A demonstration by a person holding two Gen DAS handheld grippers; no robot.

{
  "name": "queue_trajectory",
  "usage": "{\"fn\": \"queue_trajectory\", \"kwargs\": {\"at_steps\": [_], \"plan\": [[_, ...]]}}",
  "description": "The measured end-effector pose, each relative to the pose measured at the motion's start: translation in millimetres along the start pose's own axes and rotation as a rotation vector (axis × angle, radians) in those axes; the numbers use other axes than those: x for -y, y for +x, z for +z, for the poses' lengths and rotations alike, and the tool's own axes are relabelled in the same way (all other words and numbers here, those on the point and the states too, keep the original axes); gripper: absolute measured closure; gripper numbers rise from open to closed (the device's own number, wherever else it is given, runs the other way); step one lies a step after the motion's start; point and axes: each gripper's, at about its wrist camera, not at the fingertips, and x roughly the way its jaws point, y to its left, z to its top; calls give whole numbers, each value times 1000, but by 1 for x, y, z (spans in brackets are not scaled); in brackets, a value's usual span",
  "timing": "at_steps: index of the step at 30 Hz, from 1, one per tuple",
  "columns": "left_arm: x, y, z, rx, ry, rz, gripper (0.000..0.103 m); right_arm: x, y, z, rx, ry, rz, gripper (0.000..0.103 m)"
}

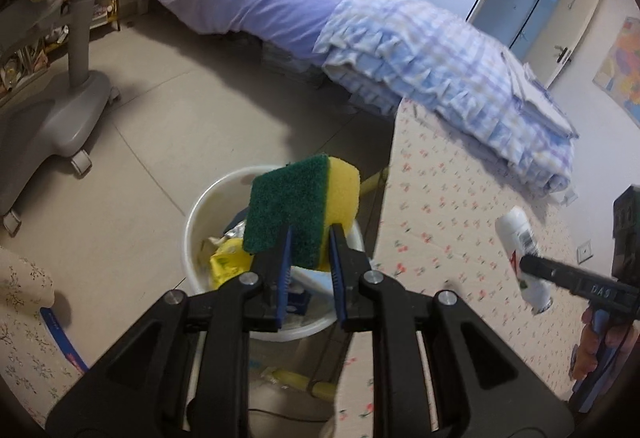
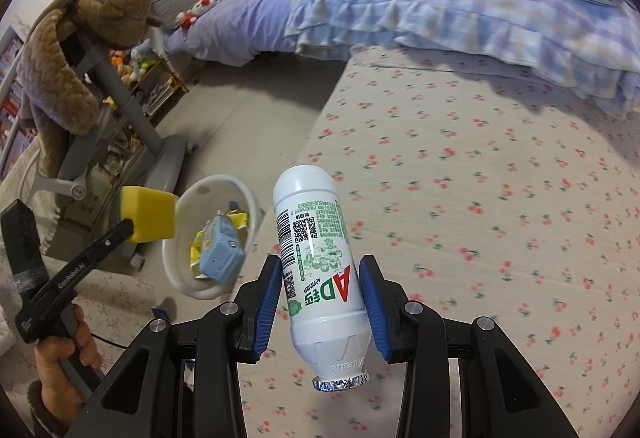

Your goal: Collect trash

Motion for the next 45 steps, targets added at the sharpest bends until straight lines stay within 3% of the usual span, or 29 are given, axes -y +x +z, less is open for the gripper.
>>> {"fn": "queue_trajectory", "kwargs": {"at_steps": [1,2,4,5,6,16,24,29,31,32,33,40,45], "plan": [[-4,3,0,-8,-11,22,80,-3,3,1,-3,-4,4,62],[-9,5,0,-23,-25,38,72,-8,6,2,-5,-10,12,62],[-18,7,1,-42,-65,49,49,-18,13,4,-11,-28,22,62],[-21,6,1,-47,-78,56,32,-22,17,4,-13,-35,25,62],[-25,6,1,-54,-90,75,26,-27,20,5,-17,-44,28,62],[-57,4,0,-128,-93,263,14,-78,70,19,-90,-107,78,62],[-78,-1,-2,-142,-137,251,6,-132,117,36,-142,-209,50,62],[-79,-5,3,-115,-155,233,6,-143,142,42,-167,-231,14,61],[-77,-4,2,-115,-144,243,6,-143,147,46,-166,-212,24,56],[-77,-3,1,-119,-141,244,6,-141,147,49,-163,-195,26,43],[-77,-1,1,-123,-143,244,6,-139,146,51,-155,-179,28,36],[-70,2,-2,-130,-129,245,5,-120,118,52,-111,-139,48,36],[-50,-2,-11,-126,-80,226,3,-96,78,37,-64,-127,13,32]]}}
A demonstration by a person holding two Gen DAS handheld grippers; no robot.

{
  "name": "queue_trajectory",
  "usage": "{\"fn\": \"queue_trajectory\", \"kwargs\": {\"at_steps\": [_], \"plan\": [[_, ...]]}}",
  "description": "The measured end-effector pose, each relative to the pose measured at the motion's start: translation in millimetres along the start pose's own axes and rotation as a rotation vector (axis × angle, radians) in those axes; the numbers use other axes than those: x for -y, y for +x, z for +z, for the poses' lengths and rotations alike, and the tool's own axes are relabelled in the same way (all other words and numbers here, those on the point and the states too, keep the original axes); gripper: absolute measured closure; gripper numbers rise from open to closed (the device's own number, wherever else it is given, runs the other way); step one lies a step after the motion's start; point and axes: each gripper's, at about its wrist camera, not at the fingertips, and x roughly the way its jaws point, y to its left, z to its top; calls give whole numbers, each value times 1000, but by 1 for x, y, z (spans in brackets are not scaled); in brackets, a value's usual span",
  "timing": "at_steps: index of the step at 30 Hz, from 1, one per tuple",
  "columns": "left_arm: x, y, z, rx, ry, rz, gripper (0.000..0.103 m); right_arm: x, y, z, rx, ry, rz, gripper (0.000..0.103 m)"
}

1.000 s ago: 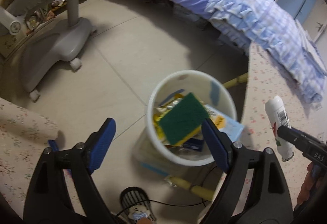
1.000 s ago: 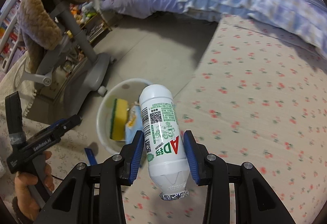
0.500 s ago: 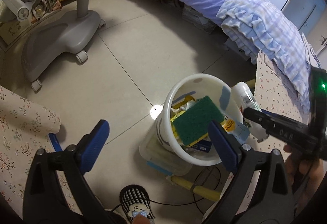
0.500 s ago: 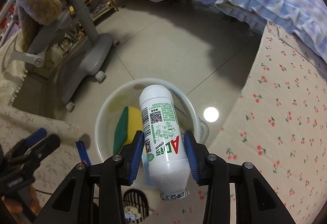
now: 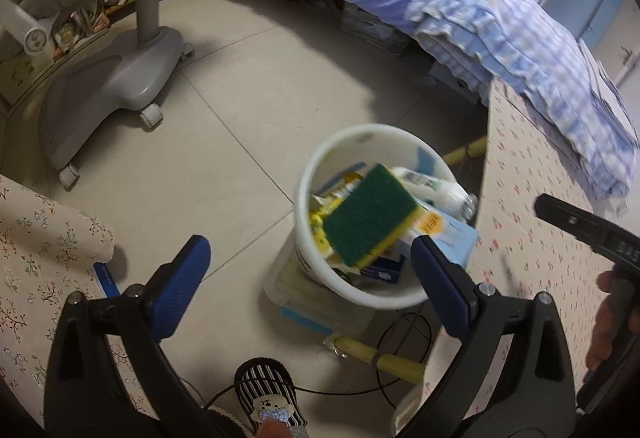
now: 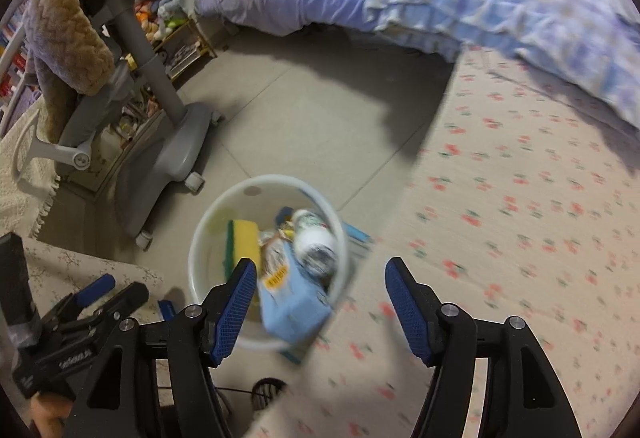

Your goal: Collect trash

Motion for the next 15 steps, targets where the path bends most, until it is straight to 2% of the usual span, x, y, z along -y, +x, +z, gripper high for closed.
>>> {"fn": "queue_trajectory", "kwargs": {"at_steps": [7,9,12,15], "plan": [[46,-22,-31,31,118,-35,3,38,-59,-48,48,32,-122,23],[59,-33,-41,61,153,-42,3,50,-75,-65,51,71,-158,17],[75,-46,-55,101,205,-28,3,60,-98,-89,85,126,-179,16],[85,-54,-70,120,231,-29,3,59,-121,-113,151,131,-256,13]]}}
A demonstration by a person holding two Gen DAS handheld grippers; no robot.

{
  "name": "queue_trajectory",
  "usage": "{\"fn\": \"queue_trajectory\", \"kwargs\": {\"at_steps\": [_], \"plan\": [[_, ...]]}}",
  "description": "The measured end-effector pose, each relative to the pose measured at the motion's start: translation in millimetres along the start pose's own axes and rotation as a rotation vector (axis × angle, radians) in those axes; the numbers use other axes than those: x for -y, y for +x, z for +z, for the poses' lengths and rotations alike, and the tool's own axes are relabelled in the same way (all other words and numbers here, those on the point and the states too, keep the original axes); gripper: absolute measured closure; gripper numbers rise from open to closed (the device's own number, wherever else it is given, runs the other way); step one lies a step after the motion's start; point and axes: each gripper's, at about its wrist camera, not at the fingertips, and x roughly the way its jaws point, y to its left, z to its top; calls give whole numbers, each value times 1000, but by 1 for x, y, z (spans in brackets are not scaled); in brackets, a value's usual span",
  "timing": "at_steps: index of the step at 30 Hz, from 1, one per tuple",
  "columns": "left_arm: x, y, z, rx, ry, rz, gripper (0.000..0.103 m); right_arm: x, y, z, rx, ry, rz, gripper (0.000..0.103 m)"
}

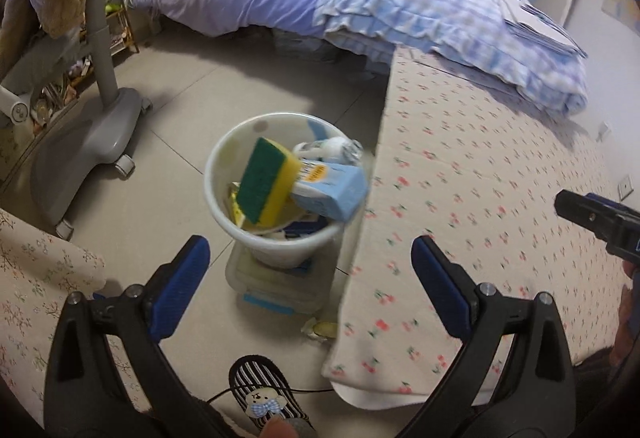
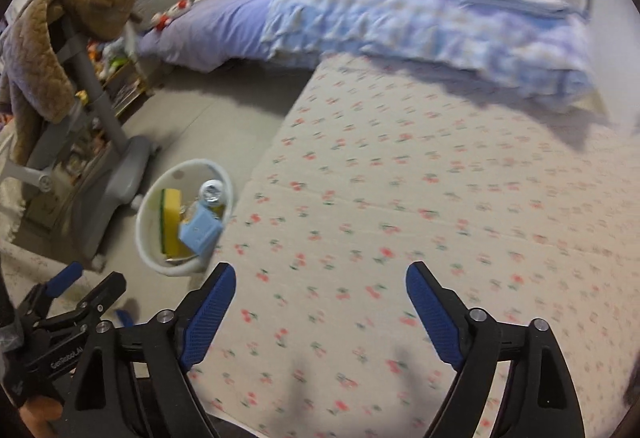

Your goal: Collect trash

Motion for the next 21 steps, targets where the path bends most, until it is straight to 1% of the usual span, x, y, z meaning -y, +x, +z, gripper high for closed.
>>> {"fn": "queue_trajectory", "kwargs": {"at_steps": [3,8,12,14,17,19,21], "plan": [[8,-5,-13,-4,-9,-19,3,7,-22,-24,66,9,-58,13],[24,-15,-30,40,16,15,3,23,-42,-67,170,77,-132,13],[32,-21,-40,77,28,37,3,37,-42,-94,210,123,-179,13],[34,-22,-44,88,21,39,3,41,-39,-97,217,141,-198,13],[38,-23,-49,109,19,50,3,45,-40,-97,227,151,-193,13],[44,-23,-53,119,35,56,3,47,-44,-98,252,154,-195,13],[48,-23,-56,123,51,58,3,48,-43,-97,249,158,-185,13]]}}
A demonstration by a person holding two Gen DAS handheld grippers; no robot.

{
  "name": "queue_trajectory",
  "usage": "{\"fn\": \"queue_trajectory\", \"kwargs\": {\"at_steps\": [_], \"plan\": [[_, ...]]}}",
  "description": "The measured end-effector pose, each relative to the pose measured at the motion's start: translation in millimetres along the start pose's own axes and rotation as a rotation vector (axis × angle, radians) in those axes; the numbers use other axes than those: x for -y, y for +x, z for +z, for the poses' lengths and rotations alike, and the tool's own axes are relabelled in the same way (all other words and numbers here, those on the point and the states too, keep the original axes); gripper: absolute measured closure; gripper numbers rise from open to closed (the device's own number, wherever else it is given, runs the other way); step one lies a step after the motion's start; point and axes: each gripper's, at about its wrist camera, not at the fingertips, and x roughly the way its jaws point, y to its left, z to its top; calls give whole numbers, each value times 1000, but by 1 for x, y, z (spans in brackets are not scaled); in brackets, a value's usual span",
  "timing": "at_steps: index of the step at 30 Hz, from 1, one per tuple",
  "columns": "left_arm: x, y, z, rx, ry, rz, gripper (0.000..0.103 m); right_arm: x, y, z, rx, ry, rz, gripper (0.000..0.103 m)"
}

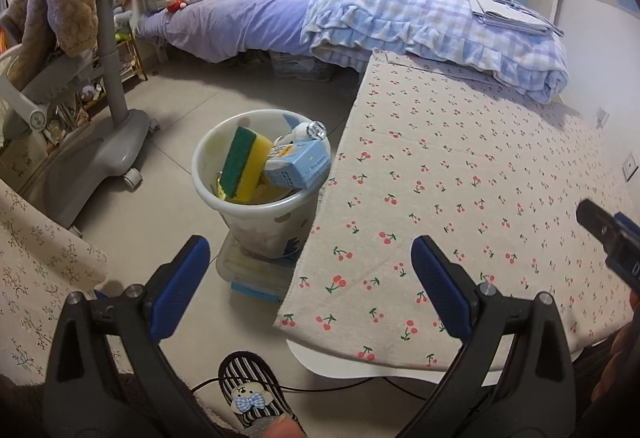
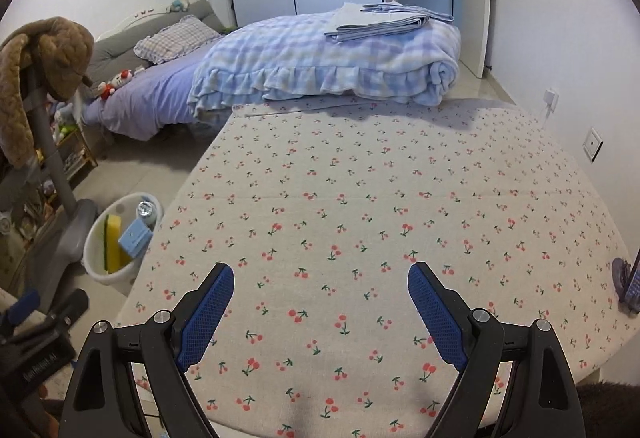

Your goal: Collect trash

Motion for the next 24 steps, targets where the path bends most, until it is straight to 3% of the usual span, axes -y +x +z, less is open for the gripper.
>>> {"fn": "queue_trajectory", "kwargs": {"at_steps": [24], "plan": [[4,-1,-3,0,7,-6,3,-10,8,-8,-41,3,32,13]]}}
